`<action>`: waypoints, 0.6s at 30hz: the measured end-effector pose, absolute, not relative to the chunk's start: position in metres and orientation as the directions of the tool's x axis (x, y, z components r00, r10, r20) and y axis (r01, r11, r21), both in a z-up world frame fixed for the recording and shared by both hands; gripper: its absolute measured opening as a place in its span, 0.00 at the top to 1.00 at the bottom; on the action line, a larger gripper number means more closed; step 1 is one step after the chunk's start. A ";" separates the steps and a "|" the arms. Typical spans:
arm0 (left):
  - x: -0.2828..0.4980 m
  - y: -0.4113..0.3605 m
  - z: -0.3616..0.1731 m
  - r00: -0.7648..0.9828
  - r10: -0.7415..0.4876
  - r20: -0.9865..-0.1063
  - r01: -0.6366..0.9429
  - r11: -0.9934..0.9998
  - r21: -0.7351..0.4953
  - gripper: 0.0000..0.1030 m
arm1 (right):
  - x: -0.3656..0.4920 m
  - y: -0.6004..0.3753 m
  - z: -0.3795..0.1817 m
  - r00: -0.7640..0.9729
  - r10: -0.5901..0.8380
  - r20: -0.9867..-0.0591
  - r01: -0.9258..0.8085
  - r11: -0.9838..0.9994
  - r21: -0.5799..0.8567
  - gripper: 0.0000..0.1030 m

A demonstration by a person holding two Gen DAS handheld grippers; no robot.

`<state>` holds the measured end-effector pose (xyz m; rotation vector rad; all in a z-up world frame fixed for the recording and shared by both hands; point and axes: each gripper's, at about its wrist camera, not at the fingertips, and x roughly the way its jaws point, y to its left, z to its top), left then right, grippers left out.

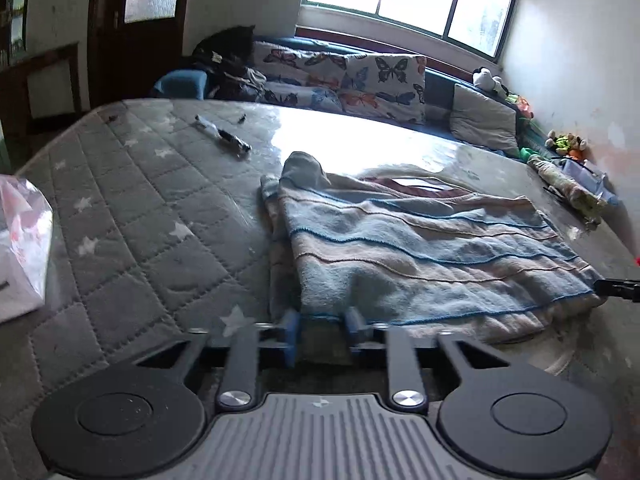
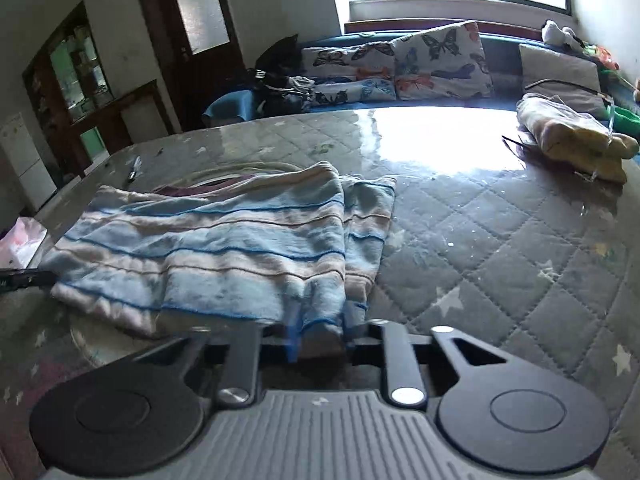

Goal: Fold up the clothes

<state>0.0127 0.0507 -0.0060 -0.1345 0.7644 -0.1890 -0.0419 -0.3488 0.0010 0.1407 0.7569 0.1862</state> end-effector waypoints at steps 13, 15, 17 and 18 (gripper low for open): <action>-0.021 0.041 -0.005 0.601 -0.360 -0.714 0.266 0.932 -0.247 0.90 | -0.082 -0.370 0.017 0.687 0.148 -0.711 -0.097 0.989 0.112 0.93; -0.021 0.044 0.003 0.612 -0.354 -0.707 0.272 0.934 -0.232 0.84 | -0.085 -0.373 0.013 0.664 0.139 -0.735 -0.102 0.990 0.096 0.91; -0.021 0.047 0.011 0.623 -0.348 -0.700 0.279 0.935 -0.217 0.79 | -0.087 -0.375 0.020 0.665 0.138 -0.734 -0.103 0.990 0.093 0.87; -0.021 0.047 0.016 0.634 -0.341 -0.694 0.283 0.938 -0.202 0.75 | -0.087 -0.377 0.026 0.672 0.138 -0.727 -0.104 0.990 0.092 0.87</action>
